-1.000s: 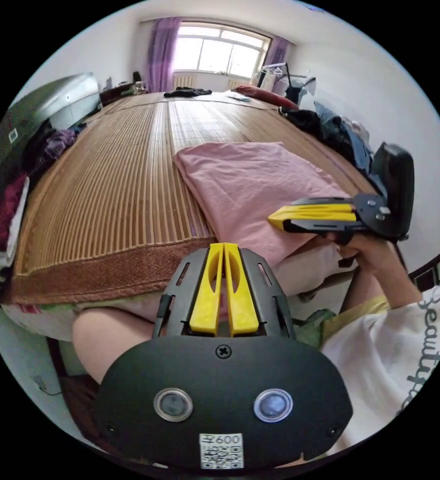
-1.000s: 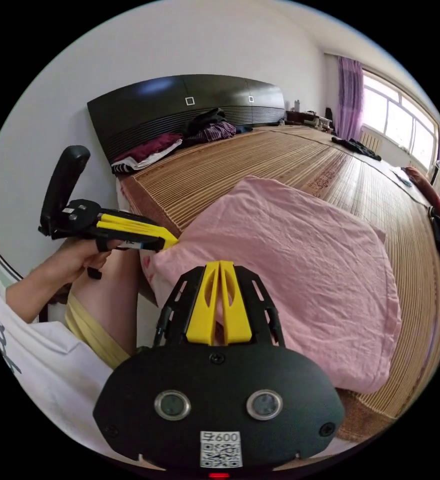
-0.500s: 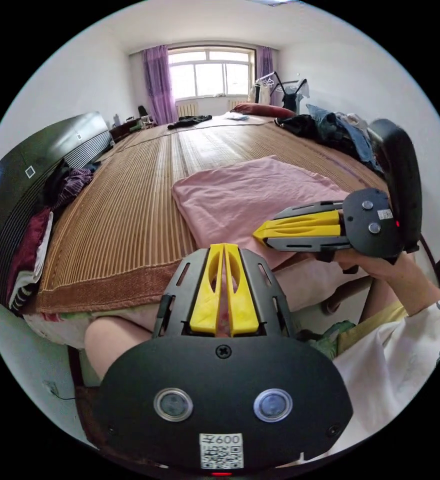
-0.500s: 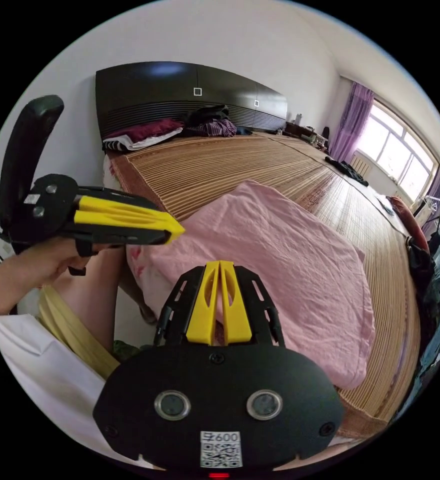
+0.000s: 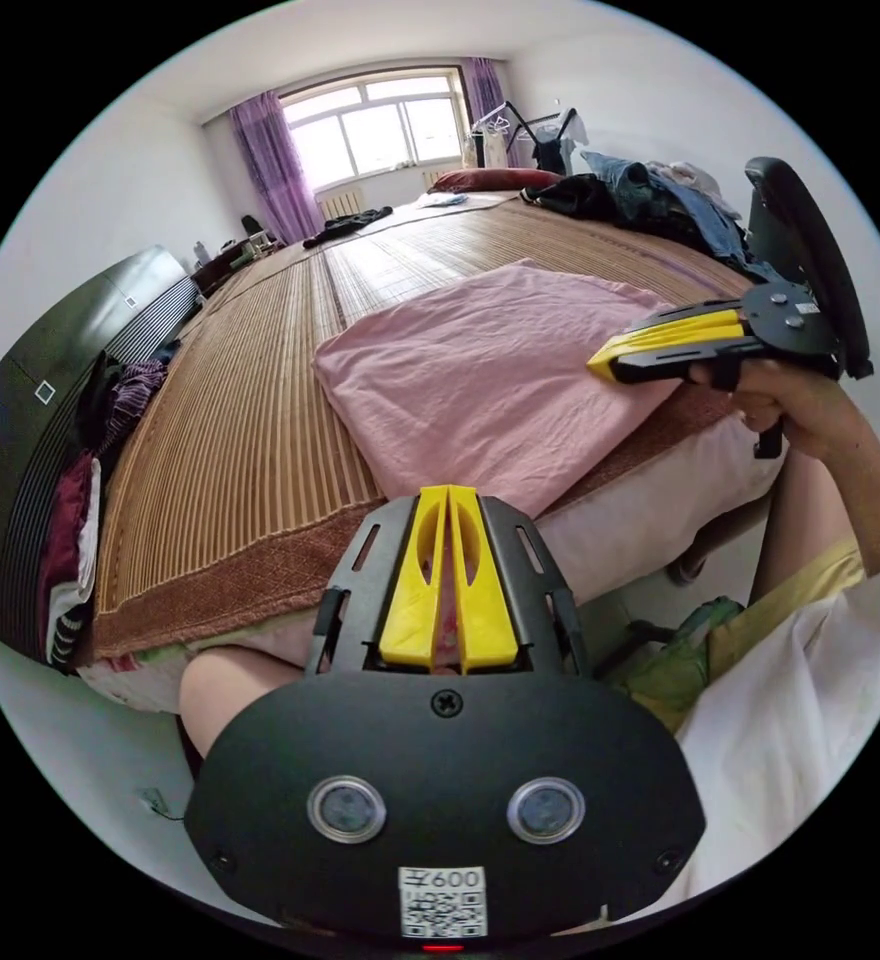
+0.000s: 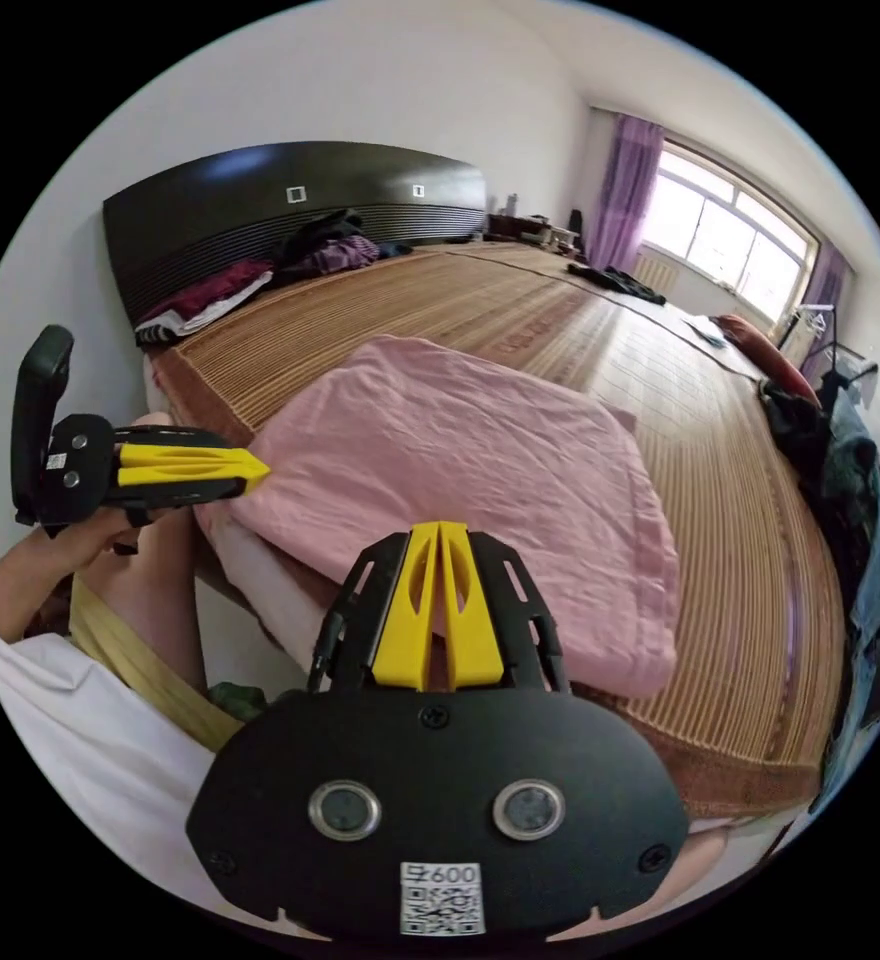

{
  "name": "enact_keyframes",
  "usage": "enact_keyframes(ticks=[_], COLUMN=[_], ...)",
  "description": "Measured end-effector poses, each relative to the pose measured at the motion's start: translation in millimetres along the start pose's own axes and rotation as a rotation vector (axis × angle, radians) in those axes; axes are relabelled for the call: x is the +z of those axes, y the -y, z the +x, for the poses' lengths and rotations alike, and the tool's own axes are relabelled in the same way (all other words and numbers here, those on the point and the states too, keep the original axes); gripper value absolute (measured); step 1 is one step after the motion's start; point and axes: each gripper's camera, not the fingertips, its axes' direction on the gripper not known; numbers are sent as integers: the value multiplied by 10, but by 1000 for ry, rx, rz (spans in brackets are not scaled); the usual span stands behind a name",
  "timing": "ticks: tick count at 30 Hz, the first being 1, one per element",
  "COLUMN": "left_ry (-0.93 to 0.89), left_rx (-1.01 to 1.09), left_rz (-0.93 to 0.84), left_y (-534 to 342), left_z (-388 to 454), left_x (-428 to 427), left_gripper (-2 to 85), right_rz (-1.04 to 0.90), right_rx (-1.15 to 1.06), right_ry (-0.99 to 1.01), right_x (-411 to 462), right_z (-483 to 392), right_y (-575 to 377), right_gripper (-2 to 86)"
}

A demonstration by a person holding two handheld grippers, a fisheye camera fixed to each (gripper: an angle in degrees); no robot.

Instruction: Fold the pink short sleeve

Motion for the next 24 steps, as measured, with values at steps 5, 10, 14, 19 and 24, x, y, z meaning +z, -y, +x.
enact_keyframes(ticks=[5, 10, 14, 19, 24], left_ry=[22, 30, 37, -55, -79], left_rx=[64, 38, -7, -60, 48], left_rz=[-32, -56, 34, 48, -85], left_y=[-160, -231, -85, 275, 403], left_z=[-294, -752, -1382, -2202, -2506], left_x=[308, 506, 538, 1021, 2073], left_gripper=[1, 4, 6, 7, 7], right_rz=[-13, -18, -1, -12, -74], right_rx=[39, 52, 32, 40, 41], right_ry=[-97, -108, -129, -151, -167], right_x=[-93, -120, -200, -146, 82], right_z=[369, 530, 596, 746, 862], right_y=[57, 242, 505, 779, 898], right_gripper=[-9, -8, -8, -8, -9])
